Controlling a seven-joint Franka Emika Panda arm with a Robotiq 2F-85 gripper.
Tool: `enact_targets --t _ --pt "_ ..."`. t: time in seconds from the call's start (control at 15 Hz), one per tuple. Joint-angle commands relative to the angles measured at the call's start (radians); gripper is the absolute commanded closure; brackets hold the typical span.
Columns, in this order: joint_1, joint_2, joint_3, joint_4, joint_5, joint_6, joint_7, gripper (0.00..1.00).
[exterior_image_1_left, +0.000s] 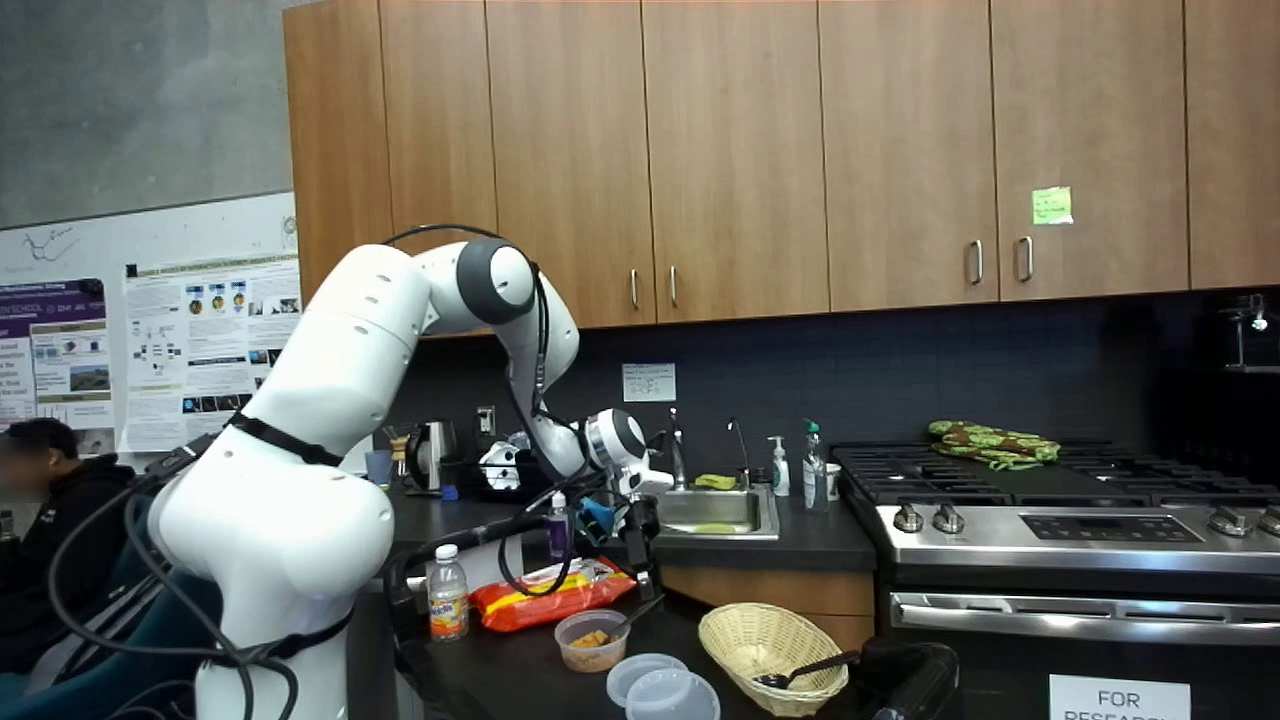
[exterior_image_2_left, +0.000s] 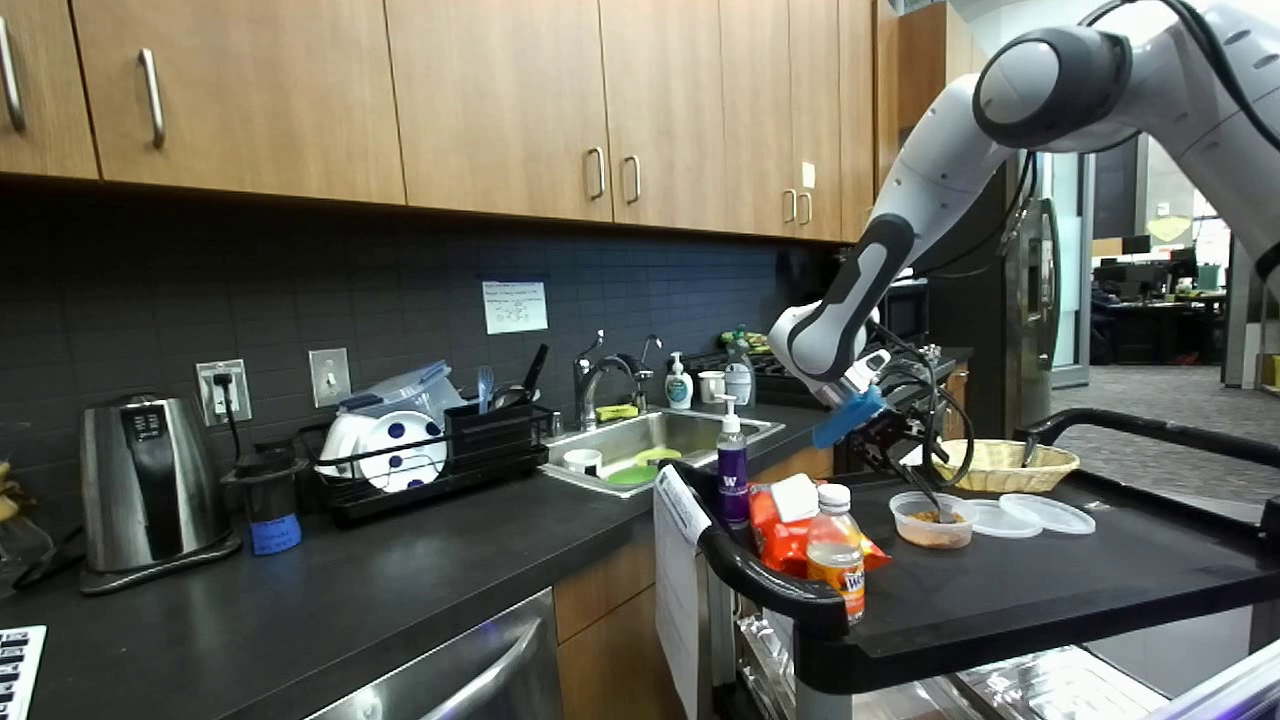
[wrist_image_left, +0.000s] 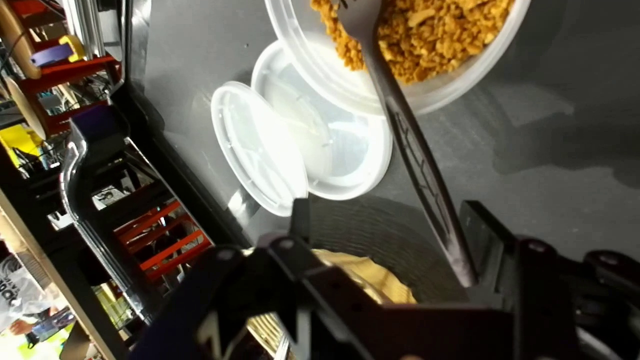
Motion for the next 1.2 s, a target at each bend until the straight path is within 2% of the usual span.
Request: enact_targets --t 0.0,0.27,0.4,1.13 --pt "0.003 0.0 -0.011 -0.002 -0.039 -0.015 -0.015 0.55" --pt "0.005 -0.003 -0.007 -0.009 -0.047 -0.01 -0.014 0.88" --pt "0.007 -0.006 -0.004 -0.014 -0.043 -0.008 -0.011 1.0" --pt "0.029 -0.089 0.0 -0.068 -0.057 0.034 0.059 0.99"
